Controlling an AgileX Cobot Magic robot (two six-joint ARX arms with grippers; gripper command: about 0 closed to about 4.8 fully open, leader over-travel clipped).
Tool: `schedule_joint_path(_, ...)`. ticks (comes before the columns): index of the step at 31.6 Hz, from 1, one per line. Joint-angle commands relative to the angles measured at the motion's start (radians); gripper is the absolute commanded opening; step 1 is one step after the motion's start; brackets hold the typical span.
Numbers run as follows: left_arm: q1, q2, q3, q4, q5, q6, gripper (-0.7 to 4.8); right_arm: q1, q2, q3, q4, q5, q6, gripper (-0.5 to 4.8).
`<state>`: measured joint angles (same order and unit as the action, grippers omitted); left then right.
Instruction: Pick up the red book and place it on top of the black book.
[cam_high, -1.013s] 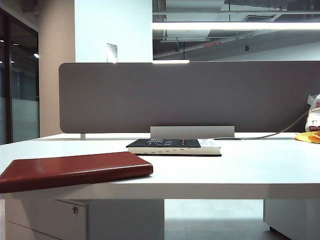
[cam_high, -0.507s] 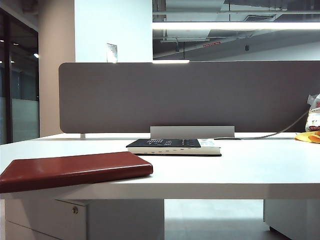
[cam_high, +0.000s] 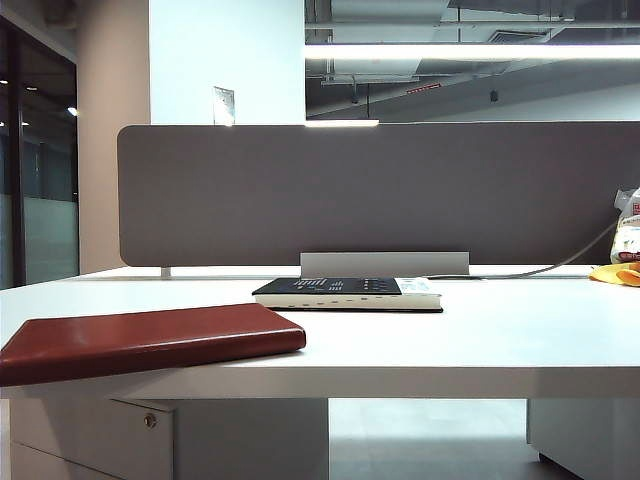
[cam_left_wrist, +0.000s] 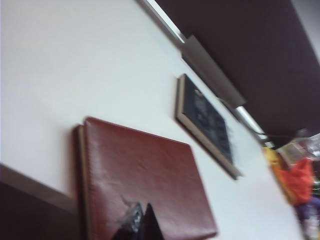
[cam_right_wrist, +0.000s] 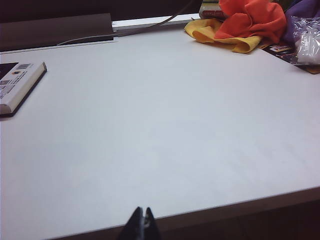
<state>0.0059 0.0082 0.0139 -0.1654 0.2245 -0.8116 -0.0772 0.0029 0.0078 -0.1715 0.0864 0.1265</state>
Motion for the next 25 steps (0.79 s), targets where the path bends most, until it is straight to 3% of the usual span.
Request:
schedule_joint_path(1, -0.003, 0.001, -0.002, -0.004, 0.079, -0.151, -0.06, 0.001, 0.000, -0.003, 0.008, 0.000, 0.005, -0.01)
schedule_joint_path(6, -0.003, 0.000, -0.001, 0.003, 0.159, -0.128, -0.06, 0.001, 0.000, -0.003, 0.008, -0.001, 0.005, -0.01)
schedule_joint_path(14, -0.002, 0.000, 0.071, -0.006, 0.163, -0.024, -0.06, 0.001, 0.000, -0.003, 0.008, -0.003, 0.005, -0.01)
schedule_joint_path(25, -0.002, 0.031, 0.273, -0.196, 0.101, 0.240, -0.06, 0.001, 0.000, -0.003, 0.008, -0.003, 0.005, -0.01)
